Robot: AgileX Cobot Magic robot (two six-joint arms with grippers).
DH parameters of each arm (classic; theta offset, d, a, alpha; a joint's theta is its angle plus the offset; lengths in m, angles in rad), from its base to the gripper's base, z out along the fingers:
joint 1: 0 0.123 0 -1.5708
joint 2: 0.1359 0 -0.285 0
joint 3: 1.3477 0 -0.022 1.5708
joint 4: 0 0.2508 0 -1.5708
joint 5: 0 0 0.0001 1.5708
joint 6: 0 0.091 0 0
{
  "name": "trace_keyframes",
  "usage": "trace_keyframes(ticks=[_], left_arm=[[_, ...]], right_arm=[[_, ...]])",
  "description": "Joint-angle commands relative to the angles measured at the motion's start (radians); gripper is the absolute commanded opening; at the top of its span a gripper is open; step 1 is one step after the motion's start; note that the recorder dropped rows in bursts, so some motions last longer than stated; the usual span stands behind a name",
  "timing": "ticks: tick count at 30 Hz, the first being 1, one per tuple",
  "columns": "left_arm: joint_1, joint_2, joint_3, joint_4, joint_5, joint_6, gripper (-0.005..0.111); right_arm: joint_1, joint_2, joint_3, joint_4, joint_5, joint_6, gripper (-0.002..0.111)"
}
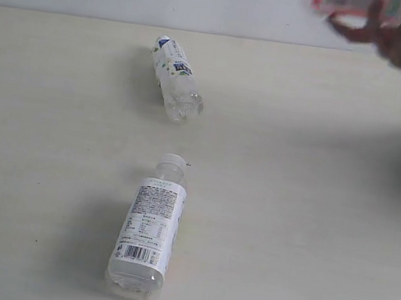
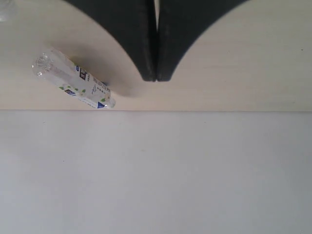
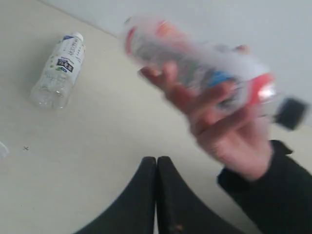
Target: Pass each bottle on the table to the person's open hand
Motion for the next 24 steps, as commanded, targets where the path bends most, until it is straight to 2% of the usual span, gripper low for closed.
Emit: trace_keyframes(ticks=[1, 7, 24], left_arm=[[-0.005, -0.007, 0.003, -0.008, -0.002, 0.006, 0.000], [-0.005, -0.007, 0.003, -0.008, -0.002, 0.006, 0.000], [-0.005, -0.007, 0.003, -0.008, -0.002, 0.006, 0.000]], right_arm=[[-0.004, -0.212, 0.223, -0.014, -0.187, -0.013, 0.000], [-0.004, -0.395, 0.376, -0.014, -0.277, 0.037, 0.000], [-0.004, -0.481, 0.385, -0.014, -0.298, 0.103, 0.000]])
